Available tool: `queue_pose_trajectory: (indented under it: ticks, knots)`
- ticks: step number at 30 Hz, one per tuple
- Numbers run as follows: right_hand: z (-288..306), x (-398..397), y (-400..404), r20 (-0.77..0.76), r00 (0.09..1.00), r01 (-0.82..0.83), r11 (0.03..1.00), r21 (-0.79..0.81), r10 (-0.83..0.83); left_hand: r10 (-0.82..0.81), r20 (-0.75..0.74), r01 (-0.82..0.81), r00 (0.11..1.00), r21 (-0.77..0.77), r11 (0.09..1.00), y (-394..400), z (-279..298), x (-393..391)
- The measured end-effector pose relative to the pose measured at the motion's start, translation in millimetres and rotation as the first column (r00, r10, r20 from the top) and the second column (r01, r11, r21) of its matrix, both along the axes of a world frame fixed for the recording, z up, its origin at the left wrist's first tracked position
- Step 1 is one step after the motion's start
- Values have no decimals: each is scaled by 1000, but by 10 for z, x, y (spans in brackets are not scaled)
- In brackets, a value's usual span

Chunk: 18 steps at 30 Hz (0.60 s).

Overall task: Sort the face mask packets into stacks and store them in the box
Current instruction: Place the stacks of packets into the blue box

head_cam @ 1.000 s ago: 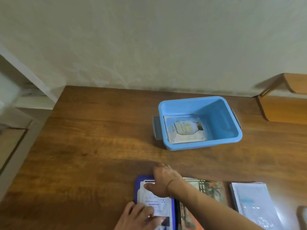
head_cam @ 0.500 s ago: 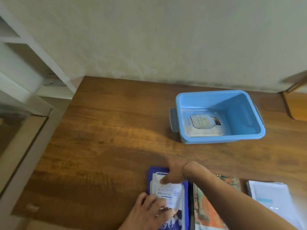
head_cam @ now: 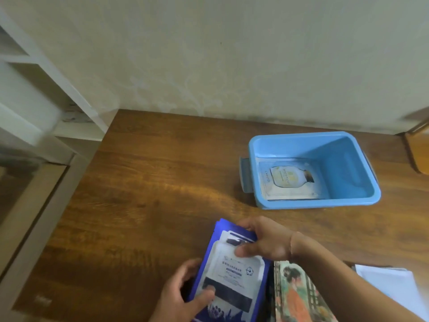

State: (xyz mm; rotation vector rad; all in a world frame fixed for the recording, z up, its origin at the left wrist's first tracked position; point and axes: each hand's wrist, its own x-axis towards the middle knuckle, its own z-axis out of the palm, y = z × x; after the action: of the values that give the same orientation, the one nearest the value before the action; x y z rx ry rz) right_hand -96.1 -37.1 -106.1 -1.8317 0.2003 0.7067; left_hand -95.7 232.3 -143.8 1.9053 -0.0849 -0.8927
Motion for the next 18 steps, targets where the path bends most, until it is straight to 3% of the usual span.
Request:
queue_pose_trajectory:
  ticks: [2,4,7,9,11,14,16,18]
  knots:
    - [95,-57,-52,3,995,101,989,103,-102,-32,-180,14,983,-104,994,-23,184,114]
    - [229,-112,-126,34,977,202,966,163,-210,51,-244,-104,969,-211,972,-135,340,189]
    - [435,-192,-278,54,904,400,884,242,-424,405,-174,-438,898,-245,865,-522,556,201]
    - [530,-232,-330,58,835,516,814,265,-548,542,-29,-526,840,-288,800,-811,740,155]
    - [570,-274,-350,84,786,578,776,252,-613,587,10,-551,810,-331,766,-1047,774,191]
    - [723,-343,-496,56,731,638,710,299,-680,479,7,-450,878,-331,829,-1250,893,403]
    - [806,-364,-762,130,708,663,717,218,-694,309,28,-281,951,-343,896,-1440,992,615]
    - [808,-328,-1062,214,631,749,657,82,-746,124,147,-74,981,-306,949,-1710,1026,878]
